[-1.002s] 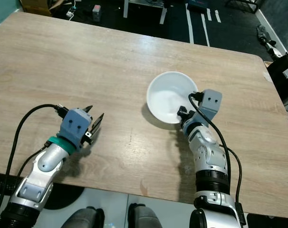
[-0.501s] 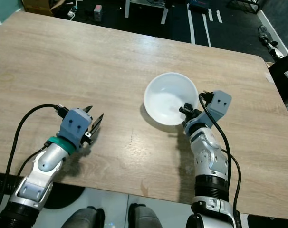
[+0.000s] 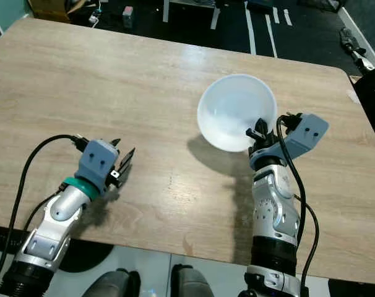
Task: Setting the table
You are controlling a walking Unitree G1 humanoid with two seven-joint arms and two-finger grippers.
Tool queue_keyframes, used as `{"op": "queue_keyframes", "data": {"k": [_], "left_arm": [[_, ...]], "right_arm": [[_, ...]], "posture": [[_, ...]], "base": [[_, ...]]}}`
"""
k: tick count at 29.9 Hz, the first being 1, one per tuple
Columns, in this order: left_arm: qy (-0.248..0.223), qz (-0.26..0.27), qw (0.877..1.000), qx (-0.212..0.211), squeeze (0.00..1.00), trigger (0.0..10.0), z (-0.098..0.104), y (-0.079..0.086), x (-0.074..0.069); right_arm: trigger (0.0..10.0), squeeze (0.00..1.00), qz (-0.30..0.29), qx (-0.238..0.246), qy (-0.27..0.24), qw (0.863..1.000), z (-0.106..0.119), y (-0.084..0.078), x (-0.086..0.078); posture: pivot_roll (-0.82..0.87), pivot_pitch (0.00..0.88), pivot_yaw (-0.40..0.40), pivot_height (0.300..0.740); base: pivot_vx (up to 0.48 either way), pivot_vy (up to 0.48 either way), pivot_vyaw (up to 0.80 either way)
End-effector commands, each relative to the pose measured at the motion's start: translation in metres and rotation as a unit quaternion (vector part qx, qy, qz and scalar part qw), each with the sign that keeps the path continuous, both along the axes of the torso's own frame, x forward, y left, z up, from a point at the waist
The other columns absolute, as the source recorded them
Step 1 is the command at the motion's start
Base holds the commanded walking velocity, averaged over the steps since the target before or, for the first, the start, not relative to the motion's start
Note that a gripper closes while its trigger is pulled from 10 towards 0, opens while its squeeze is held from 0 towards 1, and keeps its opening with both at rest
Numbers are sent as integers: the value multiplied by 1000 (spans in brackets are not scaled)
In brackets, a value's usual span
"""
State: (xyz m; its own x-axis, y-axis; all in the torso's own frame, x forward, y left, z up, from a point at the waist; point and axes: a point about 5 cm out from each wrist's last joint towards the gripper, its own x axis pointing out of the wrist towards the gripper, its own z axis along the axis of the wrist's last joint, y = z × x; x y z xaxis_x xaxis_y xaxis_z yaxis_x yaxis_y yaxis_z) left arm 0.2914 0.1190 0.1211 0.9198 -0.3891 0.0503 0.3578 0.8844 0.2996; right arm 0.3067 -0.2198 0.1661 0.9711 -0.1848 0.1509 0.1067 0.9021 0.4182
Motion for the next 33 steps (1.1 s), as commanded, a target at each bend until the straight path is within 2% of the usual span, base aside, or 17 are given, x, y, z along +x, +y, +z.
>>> {"op": "queue_keyframes", "data": {"k": [1, 3, 4, 5, 6, 15, 19, 22, 33], "left_arm": [[21, 9, 1000, -6, 0, 10000, -6, 4, 1], [23, 11, 1000, -5, 0, 10000, -6, 5, 2], [23, 13, 1000, -4, 0, 10000, -7, 6, 2], [23, 13, 1000, -4, 0, 10000, -7, 6, 2], [27, 14, 1000, -1, 0, 10000, -8, 7, 3], [47, 19, 999, 5, 0, 10000, -13, 6, 6], [54, 16, 998, 4, 0, 10000, -15, 5, 7], [72, 36, 997, 8, 0, 10000, -19, 9, 11], [85, 52, 995, -23, 0, 10000, -21, 12, 12]], "right_arm": [[353, 0, -7, -9, -15, 1000, 5, 0, -4], [353, 0, -5, -13, -22, 1000, 8, 2, -6], [6353, 0, -5, -18, -25, 1000, 9, 4, -8], [6353, 0, -5, -18, -25, 1000, 9, 4, -8], [10000, 0, -10, -37, -21, 999, 9, 9, -12], [10000, 0, -26, -60, -14, 998, 5, 15, -16], [10000, 0, -36, -59, -12, 997, 5, 12, -17], [10000, 0, -49, -57, -9, 997, 3, 9, -20], [10000, 0, -54, -60, 7, 997, -4, 9, -21]], "posture": [[12, 55, 18, 740], [11, 57, 22, 740], [9, 60, 24, 740], [9, 60, 24, 740], [-3, 68, 37, 740], [-14, 60, 60, 740], [-16, 56, 61, 740], [-18, 48, 69, 740], [-21, 56, 59, 740]], "base": [[0, 0, 0], [0, 0, 0], [0, 0, 0], [0, 0, 0], [0, 0, 0], [0, 0, 0], [0, 0, 0], [0, 0, 0], [0, 0, 0]]}}
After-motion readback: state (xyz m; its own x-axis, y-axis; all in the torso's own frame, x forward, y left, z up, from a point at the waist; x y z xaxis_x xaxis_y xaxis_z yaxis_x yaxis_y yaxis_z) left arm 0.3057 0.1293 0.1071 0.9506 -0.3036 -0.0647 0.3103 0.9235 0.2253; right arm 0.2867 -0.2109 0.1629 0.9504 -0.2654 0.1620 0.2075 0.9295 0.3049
